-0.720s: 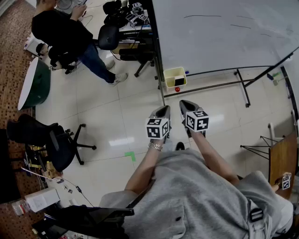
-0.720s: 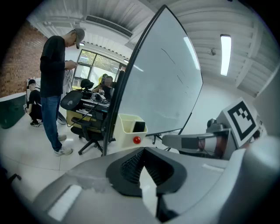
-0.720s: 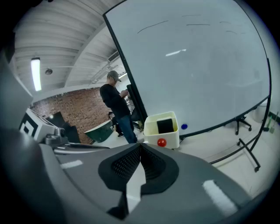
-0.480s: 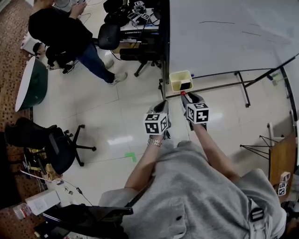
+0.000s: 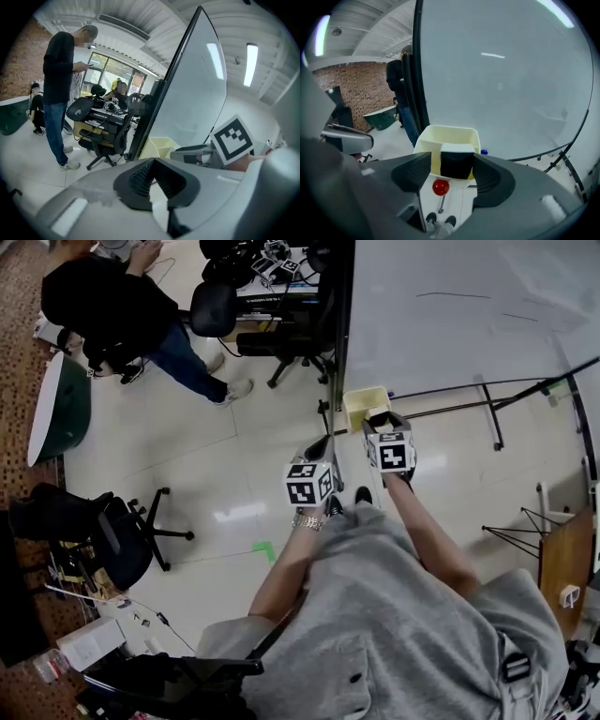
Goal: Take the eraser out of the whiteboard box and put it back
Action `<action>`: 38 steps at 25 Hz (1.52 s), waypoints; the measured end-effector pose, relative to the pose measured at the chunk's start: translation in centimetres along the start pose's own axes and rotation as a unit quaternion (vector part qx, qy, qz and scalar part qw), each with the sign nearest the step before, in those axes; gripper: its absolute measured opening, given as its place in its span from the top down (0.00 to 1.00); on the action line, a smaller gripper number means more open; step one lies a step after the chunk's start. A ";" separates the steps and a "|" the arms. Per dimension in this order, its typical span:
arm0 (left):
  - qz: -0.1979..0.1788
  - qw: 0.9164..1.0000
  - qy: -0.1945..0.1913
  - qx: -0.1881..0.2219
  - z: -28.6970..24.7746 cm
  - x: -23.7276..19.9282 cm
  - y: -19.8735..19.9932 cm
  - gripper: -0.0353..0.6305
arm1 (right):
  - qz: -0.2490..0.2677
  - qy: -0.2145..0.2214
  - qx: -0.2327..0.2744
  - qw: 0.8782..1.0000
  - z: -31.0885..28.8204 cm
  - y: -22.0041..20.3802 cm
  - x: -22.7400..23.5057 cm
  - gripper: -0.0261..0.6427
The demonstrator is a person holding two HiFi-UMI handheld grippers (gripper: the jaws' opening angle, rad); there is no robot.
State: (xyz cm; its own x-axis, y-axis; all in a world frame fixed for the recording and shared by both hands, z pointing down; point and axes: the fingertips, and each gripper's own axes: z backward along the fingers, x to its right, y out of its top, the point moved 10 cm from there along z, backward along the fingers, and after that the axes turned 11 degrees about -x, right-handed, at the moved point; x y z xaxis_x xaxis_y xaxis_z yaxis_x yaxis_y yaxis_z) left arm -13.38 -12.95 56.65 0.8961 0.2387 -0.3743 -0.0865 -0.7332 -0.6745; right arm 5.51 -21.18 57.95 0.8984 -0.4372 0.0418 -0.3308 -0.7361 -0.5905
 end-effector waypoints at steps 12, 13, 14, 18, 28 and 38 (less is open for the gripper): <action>0.006 1.000 0.015 0.000 -1.4 -0.2 1.3 0.94 | 0.024 -0.001 -0.011 1.000 -0.9 1.7 0.0 0.53; 0.005 1.000 0.015 0.000 -1.5 0.0 1.3 0.94 | 0.027 -0.006 -0.014 1.000 -1.0 1.6 0.0 0.53; 0.004 1.000 0.015 0.000 -1.5 0.2 1.4 0.94 | 0.032 -0.013 -0.017 0.999 -1.0 1.6 0.0 0.53; 0.005 1.000 0.018 0.003 -1.4 0.2 1.6 0.94 | 0.057 -0.035 -0.022 0.998 -0.8 1.7 -0.3 0.54; 0.008 1.000 0.018 0.002 -1.7 0.8 1.3 0.94 | 0.086 -0.025 -0.041 0.995 -1.1 1.7 -0.9 0.49; 0.009 1.000 0.019 0.000 -1.9 1.0 1.2 0.94 | 0.098 -0.013 -0.032 0.995 -1.0 1.9 -0.3 0.55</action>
State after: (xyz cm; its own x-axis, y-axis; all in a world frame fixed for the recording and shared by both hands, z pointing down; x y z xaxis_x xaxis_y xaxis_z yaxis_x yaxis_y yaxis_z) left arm -11.75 -14.81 56.62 0.9103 0.2005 -0.3621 -0.1035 -0.7368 -0.6682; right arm 4.26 -23.00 57.63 0.8215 -0.5630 -0.0903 -0.5173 -0.6694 -0.5332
